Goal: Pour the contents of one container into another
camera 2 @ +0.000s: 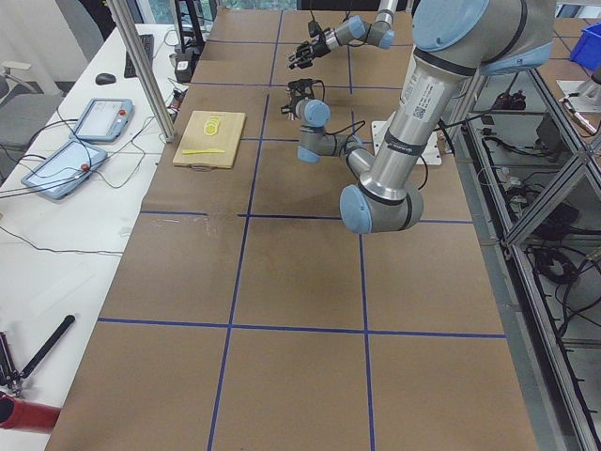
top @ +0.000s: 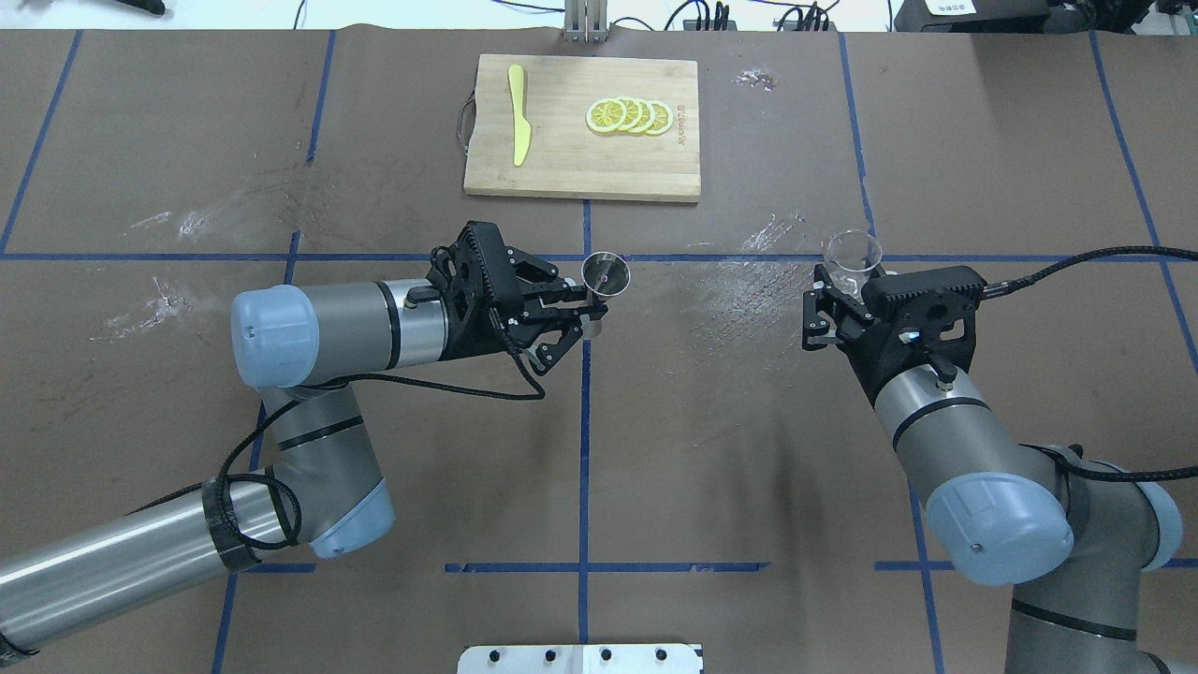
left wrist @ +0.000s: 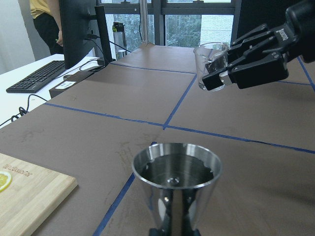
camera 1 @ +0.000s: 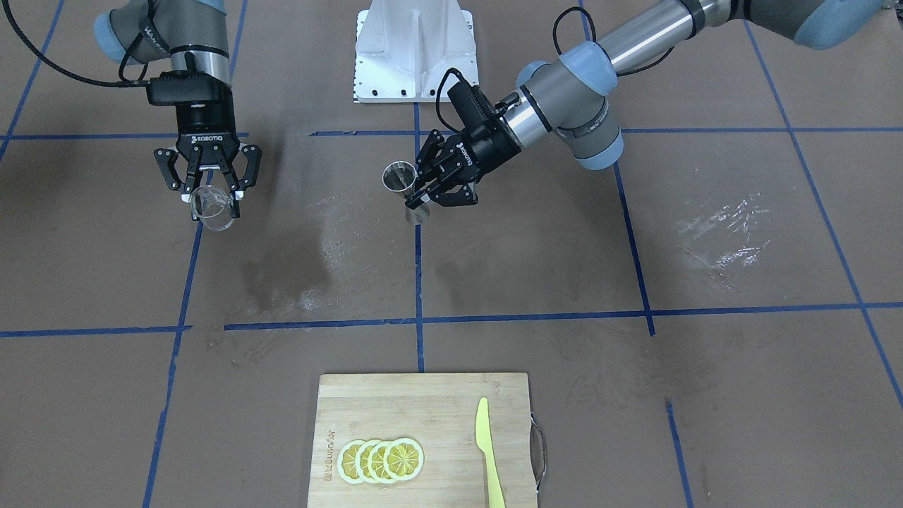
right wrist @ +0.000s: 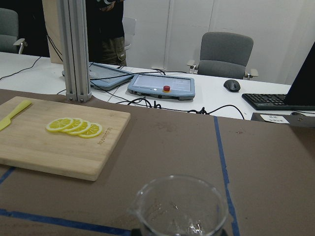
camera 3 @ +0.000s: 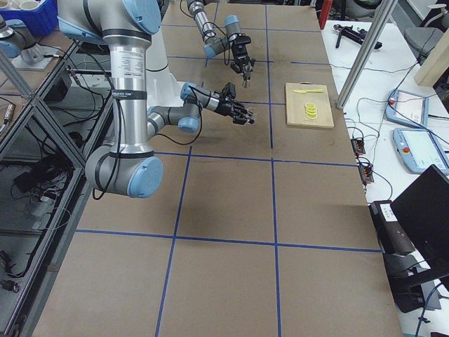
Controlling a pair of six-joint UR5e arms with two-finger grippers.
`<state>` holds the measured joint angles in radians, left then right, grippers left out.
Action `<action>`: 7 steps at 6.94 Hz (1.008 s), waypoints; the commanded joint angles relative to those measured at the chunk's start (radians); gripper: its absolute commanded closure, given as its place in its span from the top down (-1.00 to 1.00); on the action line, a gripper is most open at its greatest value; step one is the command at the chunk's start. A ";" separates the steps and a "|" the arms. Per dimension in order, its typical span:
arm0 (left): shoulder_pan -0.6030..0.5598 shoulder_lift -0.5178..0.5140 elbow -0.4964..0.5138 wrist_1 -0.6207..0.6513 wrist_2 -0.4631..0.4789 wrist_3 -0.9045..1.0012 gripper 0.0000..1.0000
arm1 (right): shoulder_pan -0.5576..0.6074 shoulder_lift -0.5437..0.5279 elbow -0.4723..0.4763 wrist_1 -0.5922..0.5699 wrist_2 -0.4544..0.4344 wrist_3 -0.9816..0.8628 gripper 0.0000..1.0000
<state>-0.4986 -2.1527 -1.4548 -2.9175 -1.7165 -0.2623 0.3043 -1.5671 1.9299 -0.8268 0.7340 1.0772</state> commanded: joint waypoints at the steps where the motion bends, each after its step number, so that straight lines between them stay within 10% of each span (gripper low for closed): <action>1: 0.002 0.002 0.001 0.000 0.000 0.000 -1.00 | -0.004 -0.050 -0.127 0.197 -0.019 0.001 -1.00; 3: 0.005 0.004 0.001 0.000 0.000 0.000 -1.00 | -0.028 -0.053 -0.292 0.393 -0.074 0.000 -1.00; 7: 0.009 0.007 0.001 0.000 0.000 0.002 -1.00 | -0.068 -0.054 -0.338 0.420 -0.137 -0.017 -1.00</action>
<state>-0.4896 -2.1471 -1.4542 -2.9176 -1.7165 -0.2608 0.2397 -1.6213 1.5911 -0.4049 0.6015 1.0713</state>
